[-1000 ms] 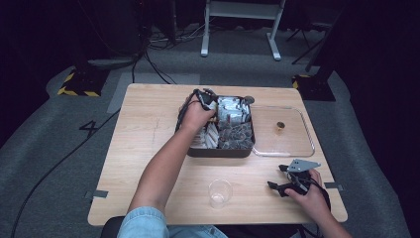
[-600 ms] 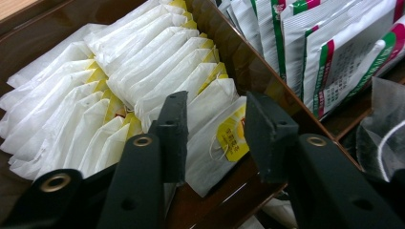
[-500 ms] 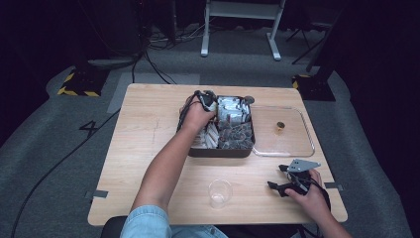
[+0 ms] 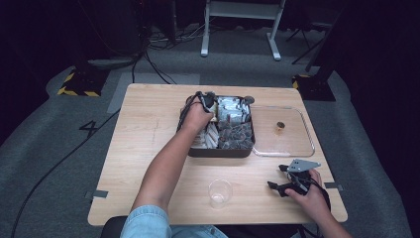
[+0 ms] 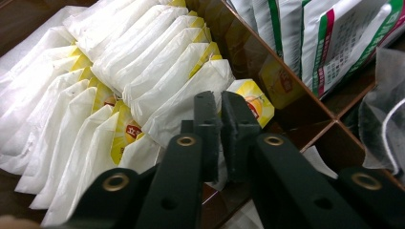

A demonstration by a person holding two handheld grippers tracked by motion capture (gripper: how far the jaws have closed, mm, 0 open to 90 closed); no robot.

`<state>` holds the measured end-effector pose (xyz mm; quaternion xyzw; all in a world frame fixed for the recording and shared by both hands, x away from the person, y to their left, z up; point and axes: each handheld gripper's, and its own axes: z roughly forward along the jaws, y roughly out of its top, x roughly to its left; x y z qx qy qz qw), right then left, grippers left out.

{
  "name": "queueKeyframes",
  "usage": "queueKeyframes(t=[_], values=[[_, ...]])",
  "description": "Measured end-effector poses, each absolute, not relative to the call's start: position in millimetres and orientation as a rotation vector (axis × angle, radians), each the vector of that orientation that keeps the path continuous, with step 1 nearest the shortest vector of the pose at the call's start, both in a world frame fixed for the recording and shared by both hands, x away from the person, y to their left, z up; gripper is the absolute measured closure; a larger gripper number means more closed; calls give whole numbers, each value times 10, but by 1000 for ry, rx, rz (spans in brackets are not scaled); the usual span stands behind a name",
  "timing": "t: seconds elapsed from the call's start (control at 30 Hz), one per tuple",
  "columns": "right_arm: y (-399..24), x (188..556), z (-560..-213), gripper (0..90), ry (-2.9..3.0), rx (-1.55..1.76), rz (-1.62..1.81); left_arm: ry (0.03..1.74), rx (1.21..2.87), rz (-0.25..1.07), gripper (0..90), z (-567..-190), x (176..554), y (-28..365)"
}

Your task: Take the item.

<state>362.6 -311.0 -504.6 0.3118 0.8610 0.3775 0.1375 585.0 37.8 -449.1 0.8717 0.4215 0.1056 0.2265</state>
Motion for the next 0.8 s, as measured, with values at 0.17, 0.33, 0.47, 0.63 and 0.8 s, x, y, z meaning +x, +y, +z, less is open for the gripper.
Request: queueKeyframes(t=[0.17,0.33,0.47,0.63,0.8], values=[[-3110,3627,-5046,147,2490,900,1092,1126,2419,295,899,-4470,5841,376],[-3110,3627,-5046,147,2490,901,1092,1093,2429,330,900,-4409,5820,363],[-3110,3627,-5046,147,2490,900,1092,1083,2425,335,900,-4375,5812,357],[-3110,3627,-5046,147,2490,900,1092,1071,2400,328,900,-4259,5808,394],[-3110,3627,-5046,147,2490,900,1092,1063,2370,327,900,-4191,5791,427]])
